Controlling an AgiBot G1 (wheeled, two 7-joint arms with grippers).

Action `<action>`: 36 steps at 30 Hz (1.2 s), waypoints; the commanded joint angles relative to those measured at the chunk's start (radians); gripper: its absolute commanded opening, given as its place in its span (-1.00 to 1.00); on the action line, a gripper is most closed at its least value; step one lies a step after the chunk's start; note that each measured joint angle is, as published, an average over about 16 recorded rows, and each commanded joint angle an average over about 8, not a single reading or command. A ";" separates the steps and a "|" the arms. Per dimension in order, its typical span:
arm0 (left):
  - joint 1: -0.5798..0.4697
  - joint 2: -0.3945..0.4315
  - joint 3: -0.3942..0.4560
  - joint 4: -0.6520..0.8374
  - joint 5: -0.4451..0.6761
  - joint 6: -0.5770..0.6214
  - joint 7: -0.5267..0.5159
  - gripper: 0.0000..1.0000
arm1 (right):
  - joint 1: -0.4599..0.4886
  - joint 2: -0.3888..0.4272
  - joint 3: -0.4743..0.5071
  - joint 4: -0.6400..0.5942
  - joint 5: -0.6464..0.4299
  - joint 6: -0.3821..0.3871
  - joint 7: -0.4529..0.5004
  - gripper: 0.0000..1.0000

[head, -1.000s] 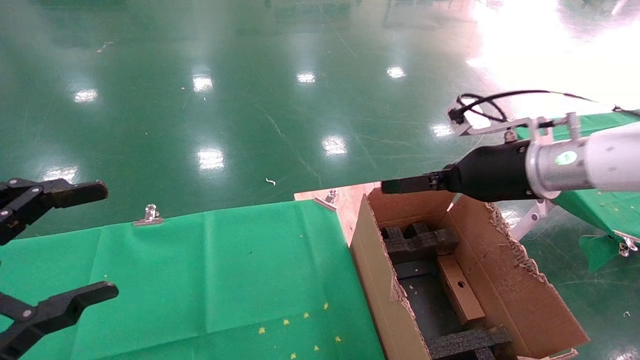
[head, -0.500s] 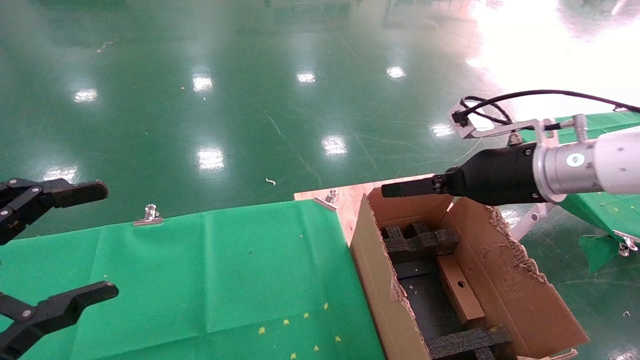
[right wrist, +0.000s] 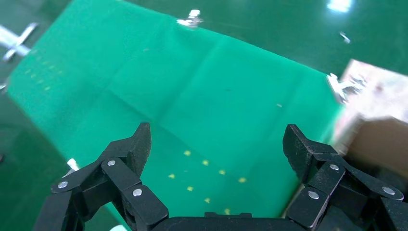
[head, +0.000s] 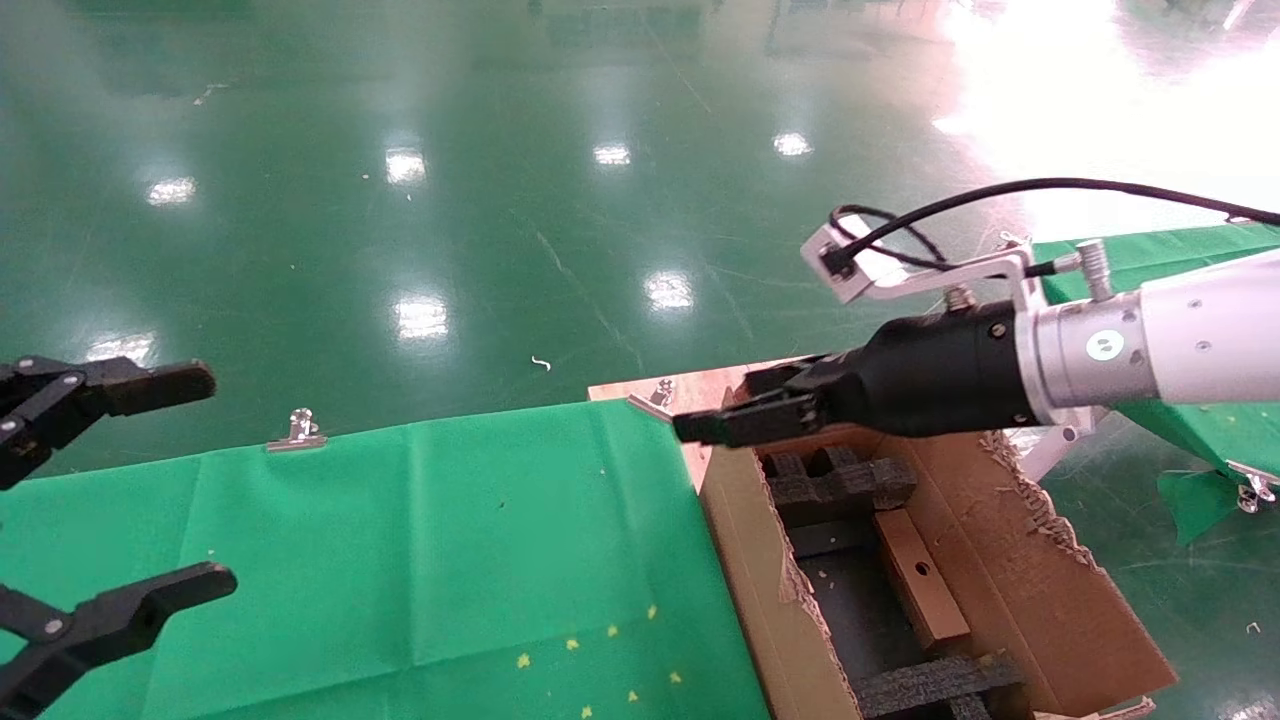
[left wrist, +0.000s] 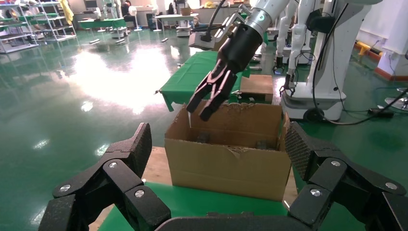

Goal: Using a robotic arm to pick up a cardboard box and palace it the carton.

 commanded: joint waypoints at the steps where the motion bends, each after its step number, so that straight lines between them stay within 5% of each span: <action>1: 0.000 0.000 0.000 0.000 0.000 0.000 0.000 1.00 | -0.030 -0.008 0.041 -0.002 0.018 -0.019 -0.043 1.00; 36: 0.000 0.000 0.000 0.000 0.000 0.000 0.000 1.00 | -0.549 -0.144 0.743 -0.043 0.323 -0.345 -0.786 1.00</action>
